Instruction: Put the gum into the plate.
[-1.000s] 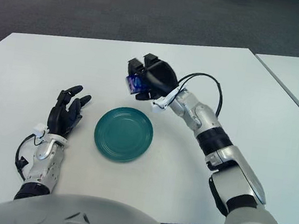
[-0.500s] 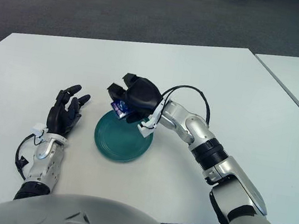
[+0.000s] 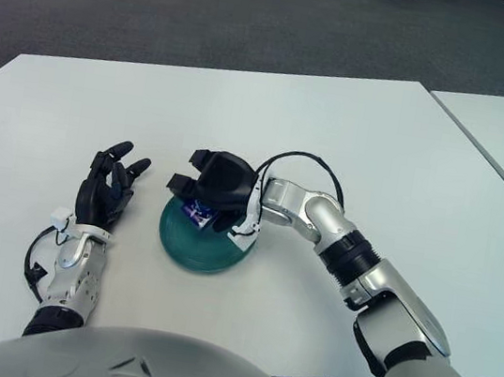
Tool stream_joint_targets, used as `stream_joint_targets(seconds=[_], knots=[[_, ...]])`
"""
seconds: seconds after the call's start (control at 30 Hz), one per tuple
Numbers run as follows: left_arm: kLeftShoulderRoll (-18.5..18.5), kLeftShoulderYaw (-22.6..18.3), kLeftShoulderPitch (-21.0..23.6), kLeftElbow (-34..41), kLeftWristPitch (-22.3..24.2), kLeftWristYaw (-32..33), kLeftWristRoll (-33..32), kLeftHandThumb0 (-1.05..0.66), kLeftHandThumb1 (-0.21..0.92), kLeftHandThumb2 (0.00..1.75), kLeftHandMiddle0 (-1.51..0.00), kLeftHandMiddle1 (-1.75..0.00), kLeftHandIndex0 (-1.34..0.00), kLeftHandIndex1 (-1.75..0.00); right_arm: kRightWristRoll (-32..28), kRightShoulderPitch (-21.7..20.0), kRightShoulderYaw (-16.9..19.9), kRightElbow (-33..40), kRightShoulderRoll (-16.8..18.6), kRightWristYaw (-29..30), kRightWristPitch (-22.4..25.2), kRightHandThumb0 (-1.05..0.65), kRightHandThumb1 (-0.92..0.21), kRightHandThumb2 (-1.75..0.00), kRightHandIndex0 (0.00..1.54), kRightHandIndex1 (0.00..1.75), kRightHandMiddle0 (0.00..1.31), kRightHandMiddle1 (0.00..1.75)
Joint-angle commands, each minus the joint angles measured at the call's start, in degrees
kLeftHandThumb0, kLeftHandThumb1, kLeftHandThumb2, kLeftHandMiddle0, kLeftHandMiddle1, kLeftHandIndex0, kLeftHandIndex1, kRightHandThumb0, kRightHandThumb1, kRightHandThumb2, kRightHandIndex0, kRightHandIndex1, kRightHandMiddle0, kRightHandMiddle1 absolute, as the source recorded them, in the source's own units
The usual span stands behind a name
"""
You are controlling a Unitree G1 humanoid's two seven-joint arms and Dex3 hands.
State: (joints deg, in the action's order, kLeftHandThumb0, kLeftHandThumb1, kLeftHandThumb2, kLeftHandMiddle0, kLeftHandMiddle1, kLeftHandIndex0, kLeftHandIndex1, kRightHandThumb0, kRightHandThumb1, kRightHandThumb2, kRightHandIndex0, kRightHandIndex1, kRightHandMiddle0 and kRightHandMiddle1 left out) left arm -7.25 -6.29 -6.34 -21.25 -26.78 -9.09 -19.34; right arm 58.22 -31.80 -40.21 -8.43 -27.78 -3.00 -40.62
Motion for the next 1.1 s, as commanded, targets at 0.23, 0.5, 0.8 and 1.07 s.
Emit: stream_joint_targets(seconds=[0.23, 0.5, 0.8, 1.07], knots=[[-8.69, 2.34, -7.66, -4.50, 1.78, 3.30, -0.03, -0.74, 0.92, 0.81, -0.33, -0.82, -0.14, -1.07, 1.24, -0.61, -0.93, -1.24, 0.29, -0.44, -2.92, -0.43, -0.50, -1.09, 1.12, 1.75, 0.47, 1.75], [-7.74, 4.32, -8.58, -3.06, 1.51, 6.12, 2.42, -0.75, 0.92, 0.84, -0.35, -0.83, -0.18, -1.10, 3.20, -0.18, -1.76, -3.72, 1.37, 2.01, -2.93, -0.41, -0.55, -1.02, 1.06, 1.75, 0.43, 1.75], [-8.04, 3.65, -8.28, -1.94, 6.84, 1.89, -6.48, -0.72, 0.92, 0.90, -0.33, -0.78, -0.12, -1.06, 5.97, 2.32, -1.26, -4.18, 2.39, 8.35, 0.78, -0.44, -0.89, -0.60, 0.74, 1.75, 0.20, 1.71], [-7.97, 2.69, -8.05, -2.17, 7.44, -1.39, -11.69, -0.70, 0.92, 0.96, -0.32, -0.64, -0.05, -1.04, 7.10, 2.47, -1.69, -4.12, 2.53, 9.14, 1.44, -0.83, -0.92, -0.87, 0.61, 1.75, 0.09, 1.40]])
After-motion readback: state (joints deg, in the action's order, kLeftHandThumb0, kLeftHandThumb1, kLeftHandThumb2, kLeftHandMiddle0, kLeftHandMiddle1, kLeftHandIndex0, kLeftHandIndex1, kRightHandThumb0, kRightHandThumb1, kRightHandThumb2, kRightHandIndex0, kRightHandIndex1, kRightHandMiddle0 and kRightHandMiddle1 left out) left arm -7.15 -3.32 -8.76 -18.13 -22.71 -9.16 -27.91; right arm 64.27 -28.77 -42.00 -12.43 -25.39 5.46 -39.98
